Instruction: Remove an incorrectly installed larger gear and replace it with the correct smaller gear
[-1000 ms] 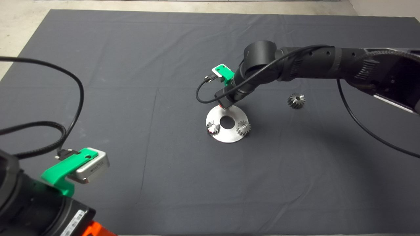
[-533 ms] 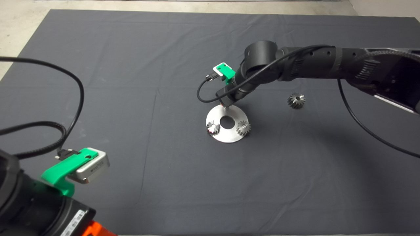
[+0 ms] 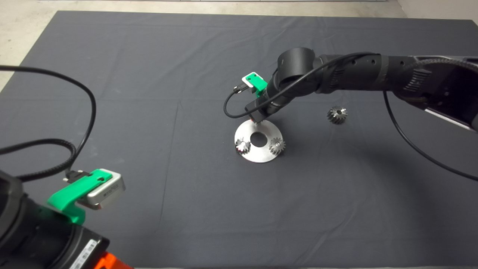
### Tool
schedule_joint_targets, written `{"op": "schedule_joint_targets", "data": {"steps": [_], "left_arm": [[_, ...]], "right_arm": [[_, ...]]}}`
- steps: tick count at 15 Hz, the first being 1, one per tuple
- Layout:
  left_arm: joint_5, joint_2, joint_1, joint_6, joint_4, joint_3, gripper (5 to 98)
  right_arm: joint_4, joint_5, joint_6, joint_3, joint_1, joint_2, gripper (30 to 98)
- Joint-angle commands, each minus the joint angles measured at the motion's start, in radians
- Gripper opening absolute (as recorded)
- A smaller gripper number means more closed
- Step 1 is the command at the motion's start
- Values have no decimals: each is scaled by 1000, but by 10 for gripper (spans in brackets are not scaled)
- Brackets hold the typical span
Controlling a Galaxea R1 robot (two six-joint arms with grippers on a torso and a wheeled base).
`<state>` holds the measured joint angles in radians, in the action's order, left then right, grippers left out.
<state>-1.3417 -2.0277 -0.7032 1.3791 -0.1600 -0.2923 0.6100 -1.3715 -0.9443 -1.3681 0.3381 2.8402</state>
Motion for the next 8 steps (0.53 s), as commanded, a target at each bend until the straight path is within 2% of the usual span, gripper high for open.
{"op": "schedule_joint_targets", "data": {"steps": [1, 8], "left_arm": [[1, 0, 4, 1, 5, 9, 929], [1, 0, 8, 1, 5, 9, 929]], "right_arm": [[30, 6, -5, 11, 16, 5, 415], [27, 8, -7, 11, 15, 2, 411]]}}
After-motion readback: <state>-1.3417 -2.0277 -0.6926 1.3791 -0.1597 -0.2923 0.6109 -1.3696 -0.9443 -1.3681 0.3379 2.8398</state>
